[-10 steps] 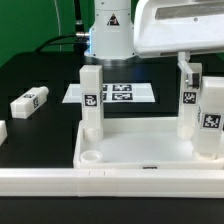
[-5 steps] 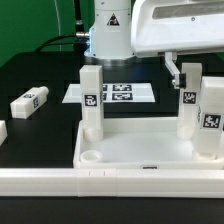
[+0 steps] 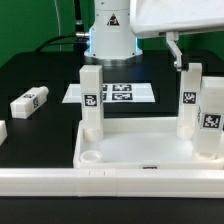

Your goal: Assemble desk

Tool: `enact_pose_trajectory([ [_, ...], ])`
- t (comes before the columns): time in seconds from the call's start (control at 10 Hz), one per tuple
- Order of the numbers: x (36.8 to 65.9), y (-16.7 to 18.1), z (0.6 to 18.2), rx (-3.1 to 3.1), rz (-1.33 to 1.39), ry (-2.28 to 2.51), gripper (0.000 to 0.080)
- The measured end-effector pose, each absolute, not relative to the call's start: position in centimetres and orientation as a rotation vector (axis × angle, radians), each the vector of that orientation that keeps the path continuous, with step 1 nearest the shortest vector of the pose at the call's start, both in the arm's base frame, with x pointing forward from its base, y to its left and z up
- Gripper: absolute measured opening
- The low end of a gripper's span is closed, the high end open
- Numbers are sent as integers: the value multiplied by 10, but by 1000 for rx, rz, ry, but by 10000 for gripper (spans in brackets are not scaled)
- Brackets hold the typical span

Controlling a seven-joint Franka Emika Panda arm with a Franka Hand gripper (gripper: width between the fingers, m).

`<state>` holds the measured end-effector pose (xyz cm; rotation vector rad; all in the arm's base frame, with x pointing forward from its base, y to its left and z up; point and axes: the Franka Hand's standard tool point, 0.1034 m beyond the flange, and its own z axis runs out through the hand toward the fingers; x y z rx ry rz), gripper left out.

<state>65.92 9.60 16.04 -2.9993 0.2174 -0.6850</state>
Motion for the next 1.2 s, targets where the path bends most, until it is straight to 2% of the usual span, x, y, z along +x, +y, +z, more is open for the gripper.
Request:
enact_pose_trajectory([
  [0.1,657,95,156,-3009,-642,220,649],
  [0.5,652,87,140,-3064,-153,247,649],
  [0.6,657,88,140,-3066,-112,251,649],
  [0.7,649,90,137,-3067,13,252,649],
  [0.9,654,102,137,-3062,39,278,649],
  [1.2,653,99,131,-3064,41,282,649],
])
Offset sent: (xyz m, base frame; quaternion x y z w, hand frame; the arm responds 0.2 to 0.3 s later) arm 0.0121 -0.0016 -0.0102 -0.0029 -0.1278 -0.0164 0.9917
